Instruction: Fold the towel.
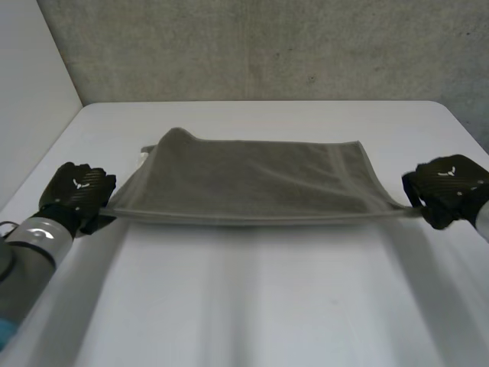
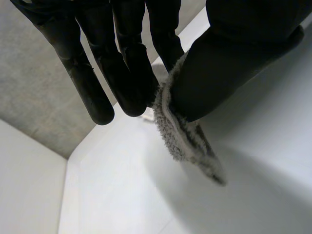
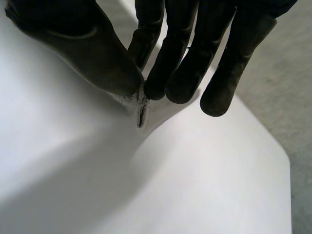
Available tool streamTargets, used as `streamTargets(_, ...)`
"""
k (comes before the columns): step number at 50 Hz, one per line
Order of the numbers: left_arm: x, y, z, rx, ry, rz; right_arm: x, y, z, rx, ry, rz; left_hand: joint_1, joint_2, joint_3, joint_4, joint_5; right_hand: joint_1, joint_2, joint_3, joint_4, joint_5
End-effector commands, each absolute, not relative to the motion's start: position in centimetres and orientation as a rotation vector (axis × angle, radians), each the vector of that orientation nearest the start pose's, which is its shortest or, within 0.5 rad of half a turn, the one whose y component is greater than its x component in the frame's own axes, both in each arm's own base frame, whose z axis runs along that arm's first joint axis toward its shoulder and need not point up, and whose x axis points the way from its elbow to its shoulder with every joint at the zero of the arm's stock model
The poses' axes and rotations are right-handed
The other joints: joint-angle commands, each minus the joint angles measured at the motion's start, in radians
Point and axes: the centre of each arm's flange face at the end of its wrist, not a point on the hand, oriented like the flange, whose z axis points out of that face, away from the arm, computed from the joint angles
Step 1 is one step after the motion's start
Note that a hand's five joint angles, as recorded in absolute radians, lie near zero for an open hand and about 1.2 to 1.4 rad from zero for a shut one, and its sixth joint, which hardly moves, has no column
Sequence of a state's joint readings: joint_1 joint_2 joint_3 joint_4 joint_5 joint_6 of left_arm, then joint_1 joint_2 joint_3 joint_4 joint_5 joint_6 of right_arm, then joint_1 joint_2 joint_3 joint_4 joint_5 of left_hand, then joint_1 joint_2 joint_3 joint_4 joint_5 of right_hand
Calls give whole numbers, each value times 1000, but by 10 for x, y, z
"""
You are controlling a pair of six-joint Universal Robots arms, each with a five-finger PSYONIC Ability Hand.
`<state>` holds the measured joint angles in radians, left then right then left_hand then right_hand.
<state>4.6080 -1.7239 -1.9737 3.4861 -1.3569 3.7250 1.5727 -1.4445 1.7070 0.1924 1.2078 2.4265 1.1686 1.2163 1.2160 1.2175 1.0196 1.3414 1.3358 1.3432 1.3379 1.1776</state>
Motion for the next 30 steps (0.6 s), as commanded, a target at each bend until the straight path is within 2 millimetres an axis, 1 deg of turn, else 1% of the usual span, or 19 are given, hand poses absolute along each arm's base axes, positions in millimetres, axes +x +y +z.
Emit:
streamTargets(1, -175, -231, 217, 1059, 2197, -1891, 145, -261, 256, -1438, 2478, -1615, 228, 180, 180, 179, 202, 55, 60, 53, 58, 44)
streamTargets(3, -174, -219, 236, 1076, 2160, -1944, 141, -260, 277, -1416, 2404, -1690, 228, 180, 180, 179, 202, 55, 60, 53, 58, 44)
streamTargets(6, -172, -217, 240, 1067, 2139, -1958, 137, -259, 290, -1407, 2343, -1754, 228, 180, 180, 179, 202, 55, 60, 53, 58, 44)
streamTargets(11, -169, -220, 235, 1057, 2160, -1939, 138, -255, 295, -1414, 2302, -1773, 228, 180, 180, 179, 202, 55, 60, 53, 58, 44)
streamTargets(13, -169, -224, 230, 1057, 2180, -1923, 139, -257, 289, -1416, 2314, -1742, 228, 180, 180, 179, 202, 55, 60, 53, 58, 44)
streamTargets(15, -169, -243, 205, 1073, 2261, -1857, 140, -260, 284, -1416, 2316, -1714, 228, 180, 180, 179, 202, 55, 60, 53, 58, 44)
streamTargets(16, -169, -243, 205, 1073, 2261, -1856, 144, -265, 273, -1416, 2319, -1653, 228, 180, 180, 179, 202, 55, 60, 53, 58, 44)
streamTargets(17, -172, -251, 195, 1086, 2276, -1846, 144, -265, 273, -1416, 2319, -1652, 228, 180, 180, 179, 202, 55, 60, 53, 58, 44)
streamTargets(19, -176, -273, 180, 1101, 2273, -1847, 154, -280, 251, -1440, 2348, -1540, 228, 180, 180, 179, 202, 55, 60, 53, 58, 44)
streamTargets(20, -176, -274, 180, 1101, 2273, -1847, 154, -280, 251, -1440, 2348, -1540, 228, 180, 180, 179, 202, 55, 60, 53, 58, 44)
streamTargets(22, -179, -285, 173, 1108, 2264, -1856, 167, -293, 237, -1488, 2386, -1510, 228, 180, 180, 179, 202, 55, 60, 53, 58, 44)
streamTargets(23, -184, -295, 168, 1128, 2247, -1877, 167, -293, 236, -1488, 2386, -1510, 228, 180, 180, 179, 202, 55, 60, 53, 58, 44)
streamTargets(24, -189, -305, 165, 1143, 2216, -1905, 172, -301, 231, -1494, 2413, -1533, 228, 180, 180, 179, 202, 55, 60, 53, 58, 44)
streamTargets(25, -189, -305, 165, 1143, 2215, -1905, 176, -311, 226, -1491, 2424, -1577, 228, 180, 180, 179, 202, 55, 60, 53, 58, 44)
streamTargets(26, -193, -318, 166, 1137, 2171, -1943, 176, -311, 226, -1491, 2424, -1578, 228, 180, 180, 179, 202, 55, 60, 53, 58, 44)
streamTargets(27, -195, -329, 168, 1124, 2121, -1981, 178, -321, 224, -1471, 2426, -1645, 228, 180, 180, 179, 202, 55, 60, 53, 58, 44)
streamTargets(28, -195, -329, 168, 1124, 2120, -1981, 178, -321, 224, -1470, 2426, -1645, 228, 180, 180, 179, 202, 55, 60, 53, 58, 44)
streamTargets(29, -197, -339, 170, 1107, 2078, -2009, 179, -331, 221, -1434, 2415, -1710, 228, 180, 180, 179, 202, 55, 60, 53, 58, 44)
streamTargets(30, -197, -339, 170, 1107, 2078, -2010, 181, -339, 220, -1392, 2397, -1769, 228, 180, 180, 179, 202, 55, 60, 53, 58, 44)
